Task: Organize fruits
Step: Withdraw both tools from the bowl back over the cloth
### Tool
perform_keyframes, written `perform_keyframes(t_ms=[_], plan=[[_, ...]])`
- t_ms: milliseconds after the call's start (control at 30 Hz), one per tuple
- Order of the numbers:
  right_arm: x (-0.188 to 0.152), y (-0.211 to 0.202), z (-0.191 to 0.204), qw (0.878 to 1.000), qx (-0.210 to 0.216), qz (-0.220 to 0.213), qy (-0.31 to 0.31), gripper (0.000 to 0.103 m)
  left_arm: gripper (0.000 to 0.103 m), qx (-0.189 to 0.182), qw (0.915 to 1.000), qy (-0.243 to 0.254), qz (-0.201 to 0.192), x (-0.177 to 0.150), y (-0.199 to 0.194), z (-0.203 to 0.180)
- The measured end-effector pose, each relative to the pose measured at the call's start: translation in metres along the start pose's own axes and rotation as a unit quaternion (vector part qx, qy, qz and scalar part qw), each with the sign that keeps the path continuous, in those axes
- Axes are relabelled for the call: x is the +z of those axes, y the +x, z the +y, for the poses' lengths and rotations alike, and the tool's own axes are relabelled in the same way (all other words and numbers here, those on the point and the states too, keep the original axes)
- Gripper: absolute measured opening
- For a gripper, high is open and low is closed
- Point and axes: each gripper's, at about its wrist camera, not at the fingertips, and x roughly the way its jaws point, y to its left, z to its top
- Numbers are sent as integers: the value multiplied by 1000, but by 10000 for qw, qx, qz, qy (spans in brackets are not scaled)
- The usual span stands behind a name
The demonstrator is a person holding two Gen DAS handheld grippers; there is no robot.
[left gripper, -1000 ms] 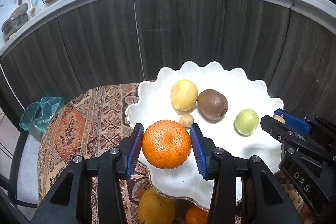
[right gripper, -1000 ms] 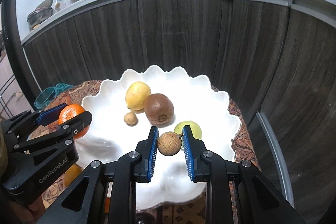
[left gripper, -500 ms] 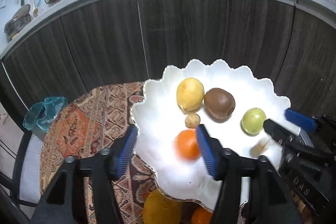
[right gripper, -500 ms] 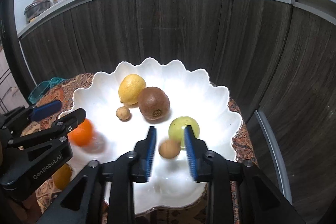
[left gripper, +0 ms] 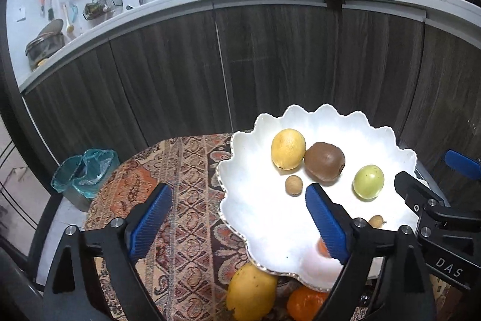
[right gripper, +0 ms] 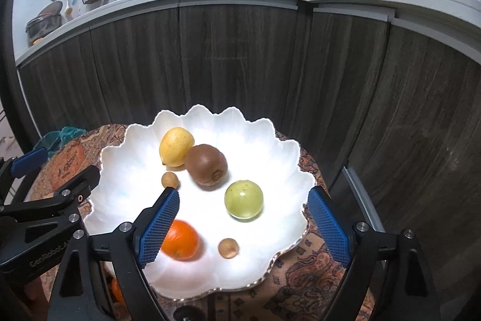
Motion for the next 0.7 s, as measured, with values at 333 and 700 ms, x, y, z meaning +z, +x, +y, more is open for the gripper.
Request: perform_keyframes(t_ms=[333,700], plan=[[-4,-36,4,9998,-26,-192,-11,92,96,69,9999,-79,-126,-9,-38,10],[-16,-66,11,9997,-86,-223,-72,92,98,137,9996,-139,-220,-24,-66,22]])
